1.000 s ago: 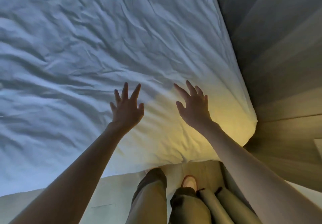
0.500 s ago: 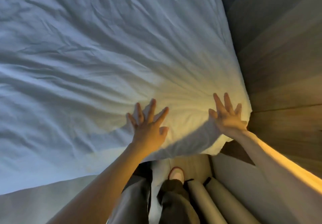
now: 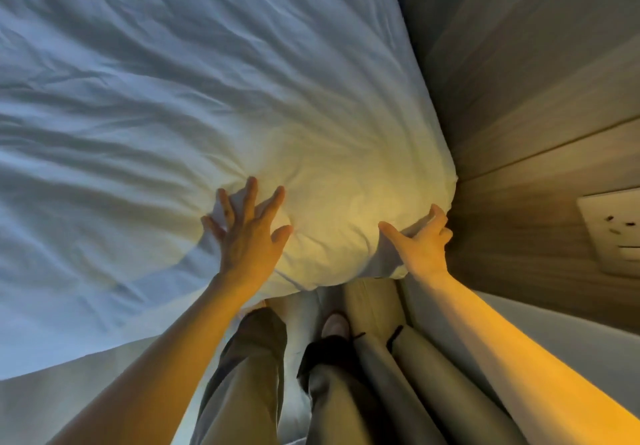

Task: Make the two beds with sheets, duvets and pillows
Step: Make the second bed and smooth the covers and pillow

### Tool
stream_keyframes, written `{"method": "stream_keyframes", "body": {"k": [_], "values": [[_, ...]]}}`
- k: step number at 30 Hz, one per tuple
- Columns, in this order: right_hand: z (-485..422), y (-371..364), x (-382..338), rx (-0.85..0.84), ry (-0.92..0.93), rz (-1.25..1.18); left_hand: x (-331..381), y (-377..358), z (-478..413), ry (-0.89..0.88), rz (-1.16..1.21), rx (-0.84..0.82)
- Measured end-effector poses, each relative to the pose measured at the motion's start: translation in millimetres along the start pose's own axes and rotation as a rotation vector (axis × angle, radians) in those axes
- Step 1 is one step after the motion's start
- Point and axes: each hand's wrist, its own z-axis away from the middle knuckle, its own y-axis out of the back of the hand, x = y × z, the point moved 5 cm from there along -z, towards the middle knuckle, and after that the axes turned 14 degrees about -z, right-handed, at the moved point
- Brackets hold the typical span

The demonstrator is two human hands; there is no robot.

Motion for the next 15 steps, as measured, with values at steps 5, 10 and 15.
{"method": "stream_keyframes", "body": {"k": [5,10,15], "values": [[-4,-4,7,-0.030,0.007,-0.143,1,-2,-3,0.009,0.006,0.029],[4,-5,18,-0.189,0.053,0.025,0,1,-2,0.004,0.003,-0.009],[13,-4,12,-0.222,0.124,0.226,4,2,9,-0.004,-0.037,-0.057]]}}
